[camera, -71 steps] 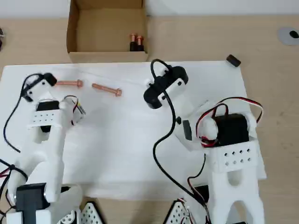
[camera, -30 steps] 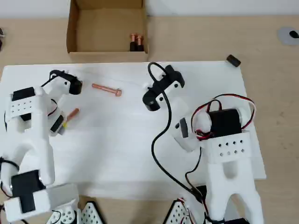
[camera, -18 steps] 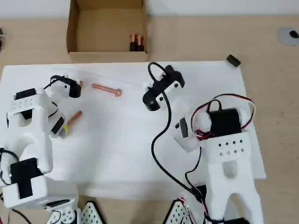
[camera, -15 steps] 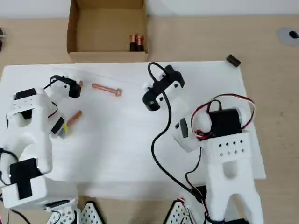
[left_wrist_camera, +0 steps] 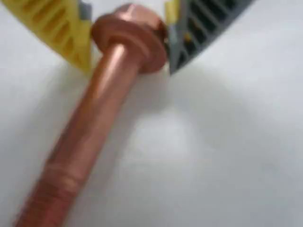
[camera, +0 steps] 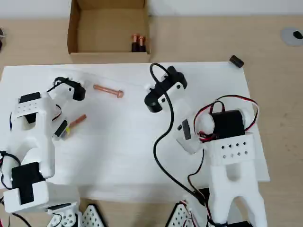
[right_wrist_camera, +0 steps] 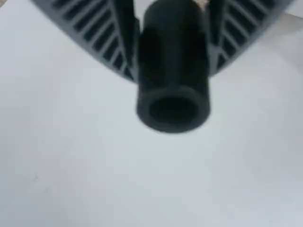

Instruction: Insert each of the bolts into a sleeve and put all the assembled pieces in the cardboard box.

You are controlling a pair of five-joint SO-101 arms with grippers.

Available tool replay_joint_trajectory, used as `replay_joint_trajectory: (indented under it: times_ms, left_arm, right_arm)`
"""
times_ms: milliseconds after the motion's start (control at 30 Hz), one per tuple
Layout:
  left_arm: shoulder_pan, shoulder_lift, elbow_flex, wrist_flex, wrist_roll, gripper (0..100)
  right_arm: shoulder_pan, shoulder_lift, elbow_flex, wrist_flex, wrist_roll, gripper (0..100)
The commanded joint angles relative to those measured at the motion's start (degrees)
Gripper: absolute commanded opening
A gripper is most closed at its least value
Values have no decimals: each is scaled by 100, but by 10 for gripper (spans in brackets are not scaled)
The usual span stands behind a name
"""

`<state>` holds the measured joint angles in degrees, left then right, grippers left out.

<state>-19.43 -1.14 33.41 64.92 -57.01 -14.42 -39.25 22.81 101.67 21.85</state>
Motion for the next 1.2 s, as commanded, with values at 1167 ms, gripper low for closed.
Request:
replay_joint_trajectory:
  times_ms: [1167]
  left_arm:
    - [422,1332,-1582,747,-835,13]
  right_arm:
    - [-22,-22,13,70,-44,12]
